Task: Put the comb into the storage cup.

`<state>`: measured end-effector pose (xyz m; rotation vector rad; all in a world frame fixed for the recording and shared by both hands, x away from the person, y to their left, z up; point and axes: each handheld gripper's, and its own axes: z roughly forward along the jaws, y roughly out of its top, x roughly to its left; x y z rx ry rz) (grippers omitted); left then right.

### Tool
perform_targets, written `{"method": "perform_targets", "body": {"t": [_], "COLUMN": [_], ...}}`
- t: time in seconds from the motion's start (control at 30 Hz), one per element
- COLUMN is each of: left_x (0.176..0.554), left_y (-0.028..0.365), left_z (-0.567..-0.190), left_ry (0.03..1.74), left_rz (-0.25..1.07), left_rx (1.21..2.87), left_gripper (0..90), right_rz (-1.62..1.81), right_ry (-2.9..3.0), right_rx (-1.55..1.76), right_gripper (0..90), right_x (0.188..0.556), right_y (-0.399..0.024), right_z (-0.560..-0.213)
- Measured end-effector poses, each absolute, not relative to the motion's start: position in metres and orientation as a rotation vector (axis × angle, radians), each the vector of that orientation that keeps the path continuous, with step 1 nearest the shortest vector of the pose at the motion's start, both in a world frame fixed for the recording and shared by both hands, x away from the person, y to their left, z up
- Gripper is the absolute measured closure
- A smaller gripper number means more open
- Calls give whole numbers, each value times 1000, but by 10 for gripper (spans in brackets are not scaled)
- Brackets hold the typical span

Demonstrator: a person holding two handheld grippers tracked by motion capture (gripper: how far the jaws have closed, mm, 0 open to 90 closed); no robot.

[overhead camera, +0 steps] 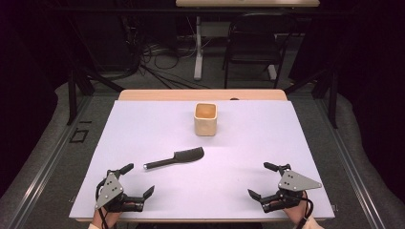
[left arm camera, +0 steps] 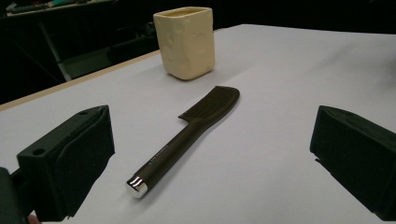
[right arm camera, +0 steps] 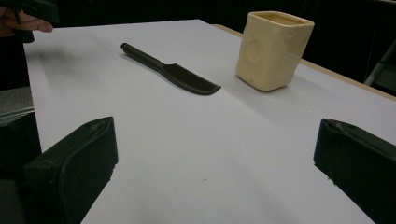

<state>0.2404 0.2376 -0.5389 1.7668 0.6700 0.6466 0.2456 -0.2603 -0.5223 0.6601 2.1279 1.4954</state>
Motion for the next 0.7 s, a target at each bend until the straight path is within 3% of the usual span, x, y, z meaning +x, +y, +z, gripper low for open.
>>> {"method": "perform_targets", "body": {"t": [0.7], "left_x": [247], "left_y": [233], "left_z": [-533], "left_ry": [705], "left_rz": [625], "left_rx": [1769], "left_gripper": [3], "right_rz": [1475], "right_ry": [2154], "right_rx": [654], "right_gripper": [0], "right_x": [249], "right_y": [-258], "right_z": [-524]}}
